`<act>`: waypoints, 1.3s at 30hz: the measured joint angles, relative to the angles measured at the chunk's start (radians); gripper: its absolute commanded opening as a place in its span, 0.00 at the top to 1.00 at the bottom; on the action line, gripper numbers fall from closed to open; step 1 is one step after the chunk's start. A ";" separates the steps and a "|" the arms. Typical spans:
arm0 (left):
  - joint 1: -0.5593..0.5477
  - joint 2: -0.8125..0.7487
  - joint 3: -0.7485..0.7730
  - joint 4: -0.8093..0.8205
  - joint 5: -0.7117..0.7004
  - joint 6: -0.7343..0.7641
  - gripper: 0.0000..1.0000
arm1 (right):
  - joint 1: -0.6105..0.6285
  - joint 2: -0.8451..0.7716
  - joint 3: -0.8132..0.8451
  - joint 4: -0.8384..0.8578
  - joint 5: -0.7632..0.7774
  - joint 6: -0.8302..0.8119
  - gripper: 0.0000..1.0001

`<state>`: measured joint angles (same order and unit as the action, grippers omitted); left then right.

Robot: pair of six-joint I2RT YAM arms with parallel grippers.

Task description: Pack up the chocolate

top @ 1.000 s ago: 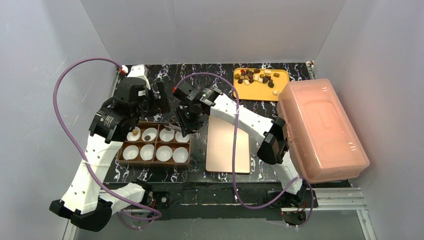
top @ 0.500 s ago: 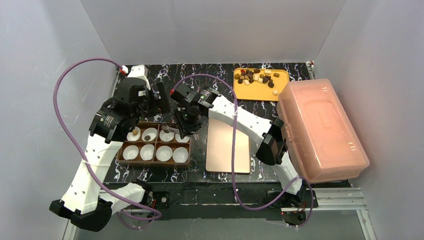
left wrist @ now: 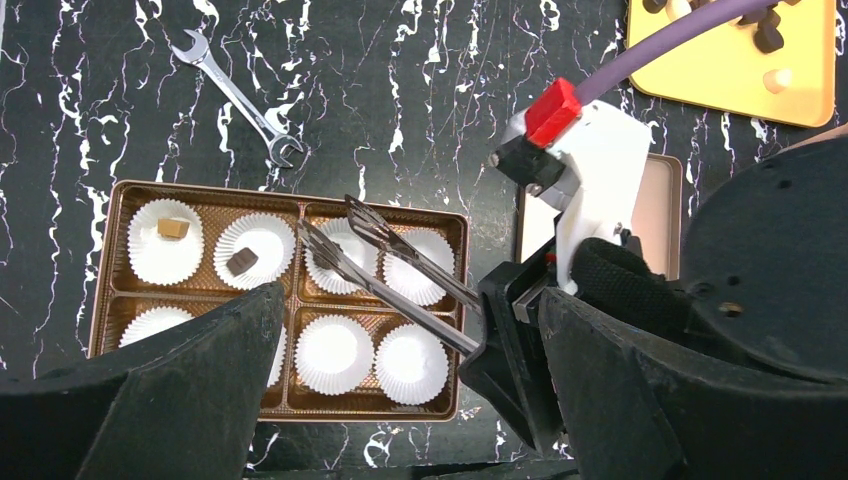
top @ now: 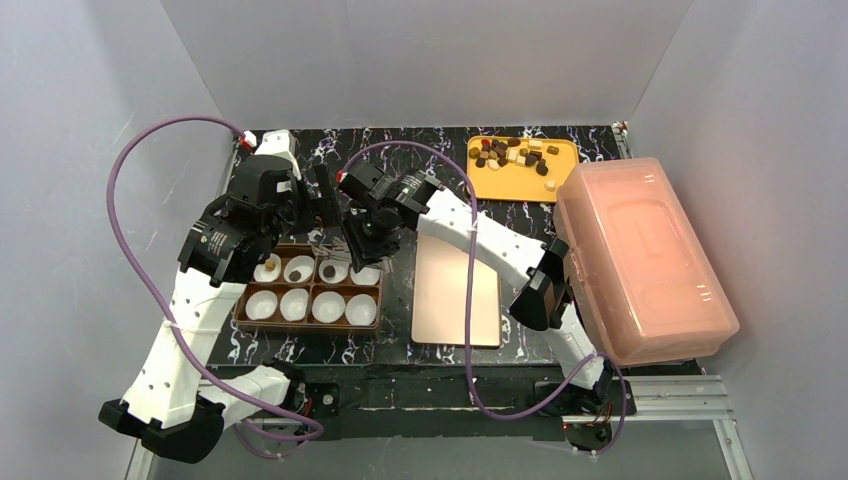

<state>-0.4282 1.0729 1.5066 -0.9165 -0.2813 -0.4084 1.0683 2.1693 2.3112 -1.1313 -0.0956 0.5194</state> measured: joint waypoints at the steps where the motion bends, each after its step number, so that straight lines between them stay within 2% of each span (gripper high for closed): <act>1: 0.000 0.000 0.000 0.000 0.000 0.000 0.00 | 0.000 0.000 0.011 -0.002 0.003 -0.001 0.50; 11: 0.000 0.001 0.039 -0.004 0.000 0.004 0.01 | -0.048 -0.002 0.047 -0.030 0.041 -0.023 0.50; 18: 0.000 -0.001 0.042 -0.002 0.000 0.008 0.01 | -0.219 -0.087 -0.031 -0.034 0.134 -0.040 0.50; 25: 0.000 -0.011 -0.030 0.015 0.000 0.014 0.01 | -0.394 -0.152 -0.077 -0.042 0.225 -0.060 0.50; 34: 0.000 -0.013 -0.093 0.032 0.002 0.015 0.00 | -0.571 -0.149 -0.084 -0.048 0.321 -0.082 0.50; 39: 0.000 -0.014 -0.094 0.045 0.005 0.016 0.01 | -0.655 -0.092 -0.059 -0.048 0.367 -0.087 0.51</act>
<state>-0.4282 1.0588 1.4128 -0.8719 -0.2760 -0.3920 0.4129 2.0773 2.2524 -1.1797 0.2714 0.4328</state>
